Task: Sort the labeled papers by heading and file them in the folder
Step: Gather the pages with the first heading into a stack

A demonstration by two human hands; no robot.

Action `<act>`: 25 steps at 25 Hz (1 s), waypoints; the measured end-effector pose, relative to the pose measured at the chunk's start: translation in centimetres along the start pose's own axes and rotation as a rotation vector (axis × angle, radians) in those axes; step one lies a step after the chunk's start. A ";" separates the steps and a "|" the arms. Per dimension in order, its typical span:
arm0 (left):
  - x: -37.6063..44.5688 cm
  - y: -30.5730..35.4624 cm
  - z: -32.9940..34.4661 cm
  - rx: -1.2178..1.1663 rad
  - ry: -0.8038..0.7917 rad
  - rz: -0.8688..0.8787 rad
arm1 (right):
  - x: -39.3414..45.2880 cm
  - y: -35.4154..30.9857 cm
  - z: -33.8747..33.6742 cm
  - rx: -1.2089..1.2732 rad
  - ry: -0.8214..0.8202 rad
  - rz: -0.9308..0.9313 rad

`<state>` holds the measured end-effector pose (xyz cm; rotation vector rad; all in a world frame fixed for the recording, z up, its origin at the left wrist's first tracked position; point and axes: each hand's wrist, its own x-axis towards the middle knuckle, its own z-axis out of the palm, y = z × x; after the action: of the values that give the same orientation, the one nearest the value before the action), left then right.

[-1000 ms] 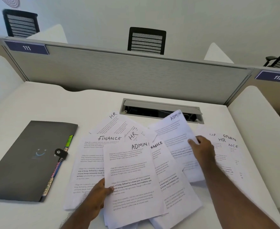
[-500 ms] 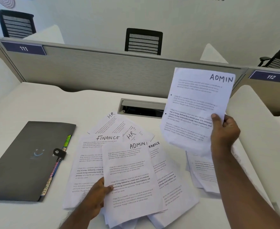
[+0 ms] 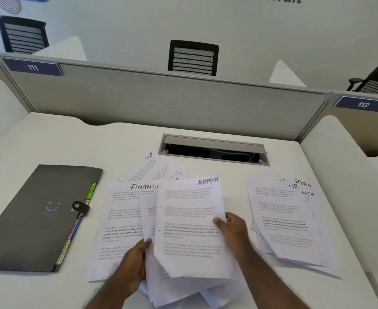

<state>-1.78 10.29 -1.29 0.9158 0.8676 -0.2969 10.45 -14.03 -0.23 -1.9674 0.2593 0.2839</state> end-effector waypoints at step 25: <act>-1.9 2.8 3.5 -0.248 -0.183 0.210 | -6.2 -0.7 -0.5 0.745 -0.413 0.423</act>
<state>0.45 8.94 2.89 0.7288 0.6176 -0.0866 4.82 -13.87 2.50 -1.0756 0.4360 0.7395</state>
